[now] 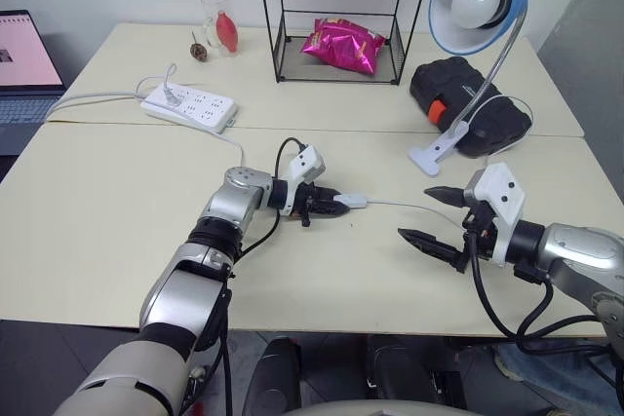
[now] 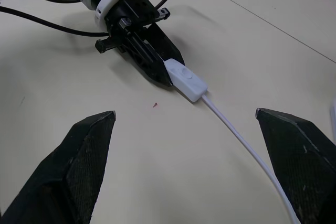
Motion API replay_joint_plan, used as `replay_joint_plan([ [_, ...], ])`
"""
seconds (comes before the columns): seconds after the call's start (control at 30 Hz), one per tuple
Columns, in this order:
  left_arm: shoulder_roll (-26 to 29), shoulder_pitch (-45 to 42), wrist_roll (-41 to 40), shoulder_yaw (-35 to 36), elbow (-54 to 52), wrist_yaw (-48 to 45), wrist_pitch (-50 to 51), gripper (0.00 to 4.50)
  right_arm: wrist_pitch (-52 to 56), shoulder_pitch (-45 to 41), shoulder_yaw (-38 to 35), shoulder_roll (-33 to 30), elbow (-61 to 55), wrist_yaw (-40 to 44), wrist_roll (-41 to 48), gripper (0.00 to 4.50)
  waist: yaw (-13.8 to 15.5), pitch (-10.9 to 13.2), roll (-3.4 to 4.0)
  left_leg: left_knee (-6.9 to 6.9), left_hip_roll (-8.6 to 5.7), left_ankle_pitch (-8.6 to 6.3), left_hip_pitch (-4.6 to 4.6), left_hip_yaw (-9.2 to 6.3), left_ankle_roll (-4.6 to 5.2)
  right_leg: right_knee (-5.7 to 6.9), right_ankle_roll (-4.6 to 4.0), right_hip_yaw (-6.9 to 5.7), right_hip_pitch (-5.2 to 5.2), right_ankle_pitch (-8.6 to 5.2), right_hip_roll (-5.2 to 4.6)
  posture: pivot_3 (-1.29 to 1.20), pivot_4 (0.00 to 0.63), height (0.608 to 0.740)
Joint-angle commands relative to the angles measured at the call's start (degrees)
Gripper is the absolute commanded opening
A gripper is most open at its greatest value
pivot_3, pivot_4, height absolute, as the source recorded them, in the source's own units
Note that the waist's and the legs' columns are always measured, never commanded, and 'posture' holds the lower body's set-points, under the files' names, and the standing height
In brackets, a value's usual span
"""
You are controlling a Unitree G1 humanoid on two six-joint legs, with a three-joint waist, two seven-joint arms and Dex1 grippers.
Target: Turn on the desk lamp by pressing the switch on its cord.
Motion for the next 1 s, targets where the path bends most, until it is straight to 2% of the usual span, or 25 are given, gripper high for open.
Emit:
replay_joint_plan([
  [0.03,-0.62,0.80,0.42,1.56,-2.53,2.43,-4.89,1.10,-0.36,-1.20,-1.50,0.11,-1.55,-0.45,1.11,4.50,0.02,0.00,0.00,0.00,0.00,0.00,0.00,-0.01,0.00,0.00,0.00,0.00,0.00,0.00,0.00,0.00,0.150,0.740],
  [0.17,-0.34,2.43,0.17,2.33,-5.94,5.25,-8.16,1.10,1.86,-0.20,-4.11,2.83,-1.33,-2.58,5.13,4.50,0.05,0.00,0.00,0.00,0.01,0.00,-0.01,-0.03,0.00,0.00,0.00,-0.01,0.00,0.00,0.00,0.00,0.150,0.740],
  [0.23,-0.01,4.62,-0.31,2.99,-10.45,6.64,-9.29,1.10,4.02,2.22,-6.54,5.03,-2.10,-4.30,10.39,4.50,0.08,0.00,-0.01,-0.01,0.01,0.00,-0.01,-0.03,0.00,0.01,0.00,-0.01,0.00,0.00,-0.01,0.00,0.150,0.740],
  [0.33,-0.48,8.88,-2.19,5.21,-20.34,10.34,-8.22,1.10,4.55,7.33,-7.25,11.91,-4.29,-10.37,17.92,4.50,0.12,-0.01,-0.02,-0.03,0.04,0.00,0.00,-0.06,0.00,0.01,-0.01,-0.01,0.02,0.00,-0.03,0.00,0.150,0.740],
  [0.47,-0.66,13.06,-3.83,6.21,-30.15,13.48,-5.17,1.10,2.63,9.29,-3.84,20.38,-4.04,-18.32,18.63,4.50,-0.05,-0.01,-0.01,-0.02,0.05,0.00,0.02,-0.05,0.00,0.06,-0.05,0.00,0.00,0.03,-0.03,0.00,0.150,0.740],
  [0.6,-0.44,15.54,-5.30,6.80,-37.34,16.36,-1.12,1.10,3.68,5.83,-2.25,29.44,3.31,-26.75,27.03,4.50,-0.09,-0.02,0.01,0.03,0.07,0.01,0.11,-0.06,0.00,0.07,0.06,0.03,0.06,0.05,0.00,0.00,0.150,0.740],
  [0.73,0.56,16.95,-5.86,6.75,-41.23,17.43,1.68,1.10,2.39,0.58,-1.89,35.35,10.25,-33.29,32.21,4.50,-0.11,-0.03,0.03,0.07,0.08,0.03,0.13,-0.05,0.05,0.07,0.07,0.05,0.06,0.14,0.07,0.00,0.150,0.740],
  [1.0,1.28,17.32,-6.60,6.52,-44.40,19.14,4.54,1.10,0.42,-7.21,-0.87,42.48,20.34,-39.45,36.90,4.50,-0.12,-0.03,0.04,-0.05,0.10,0.03,0.02,-0.05,0.05,0.04,-0.12,0.02,-0.03,0.14,0.09,0.00,0.150,0.740],
])
